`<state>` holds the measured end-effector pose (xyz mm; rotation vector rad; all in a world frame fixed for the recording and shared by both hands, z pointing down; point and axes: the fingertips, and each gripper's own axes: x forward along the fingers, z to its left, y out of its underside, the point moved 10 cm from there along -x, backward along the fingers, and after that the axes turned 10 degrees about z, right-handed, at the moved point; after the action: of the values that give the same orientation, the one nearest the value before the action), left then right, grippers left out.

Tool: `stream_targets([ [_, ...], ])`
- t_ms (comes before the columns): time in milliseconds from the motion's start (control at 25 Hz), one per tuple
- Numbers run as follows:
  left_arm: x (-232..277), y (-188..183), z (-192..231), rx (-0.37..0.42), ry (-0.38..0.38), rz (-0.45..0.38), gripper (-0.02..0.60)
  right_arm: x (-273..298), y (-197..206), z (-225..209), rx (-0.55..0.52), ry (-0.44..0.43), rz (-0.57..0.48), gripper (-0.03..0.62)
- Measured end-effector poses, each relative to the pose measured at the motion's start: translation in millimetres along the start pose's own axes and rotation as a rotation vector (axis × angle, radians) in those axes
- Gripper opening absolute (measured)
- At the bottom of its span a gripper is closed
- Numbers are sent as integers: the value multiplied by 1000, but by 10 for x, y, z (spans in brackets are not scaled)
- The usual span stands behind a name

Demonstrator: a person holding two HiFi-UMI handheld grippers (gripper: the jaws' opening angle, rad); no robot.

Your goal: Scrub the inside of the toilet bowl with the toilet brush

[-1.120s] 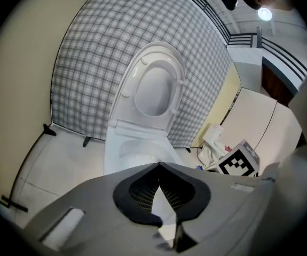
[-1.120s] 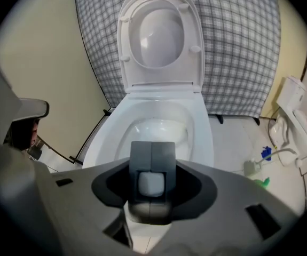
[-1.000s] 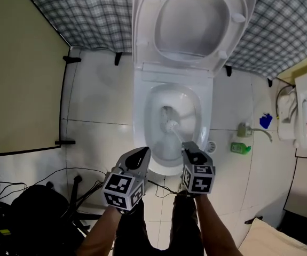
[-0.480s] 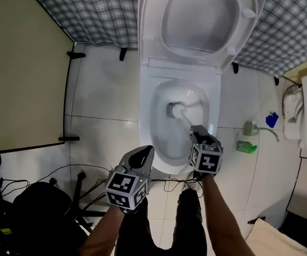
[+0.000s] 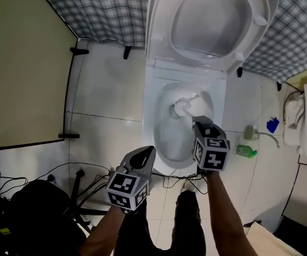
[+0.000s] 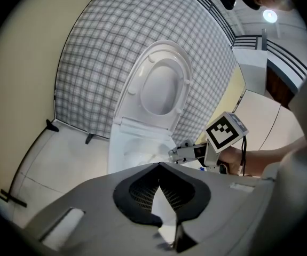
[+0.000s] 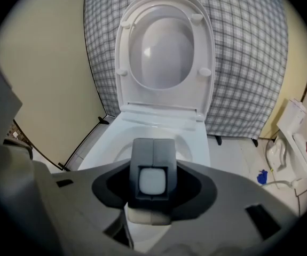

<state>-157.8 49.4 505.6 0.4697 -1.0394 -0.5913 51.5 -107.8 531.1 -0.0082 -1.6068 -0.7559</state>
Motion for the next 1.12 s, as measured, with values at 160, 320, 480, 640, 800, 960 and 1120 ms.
stream_targets([
  [160,16,-12,35,-8,-4,-3,11,54,-165,118,-49,-43,-45,198],
  [320,35,12,96,-17,-14,-1,10,283,-220,201,-83,-60,-60,198],
  [480,23,31,183,-19,-31,-4,11,575,-177,194,-95,-40,-42,199],
  [640,-1,32,240,-16,-46,-11,10,656,-117,142,-96,-43,-28,199],
  [800,-4,-11,169,-6,-40,-13,11,301,-115,68,-75,-65,-90,198],
  [960,-21,-184,-9,19,-16,-37,10,-251,-171,-101,-39,-92,-174,199],
  [1120,-74,-416,-209,51,-1,-71,11,-788,-193,-292,14,-127,-236,199],
])
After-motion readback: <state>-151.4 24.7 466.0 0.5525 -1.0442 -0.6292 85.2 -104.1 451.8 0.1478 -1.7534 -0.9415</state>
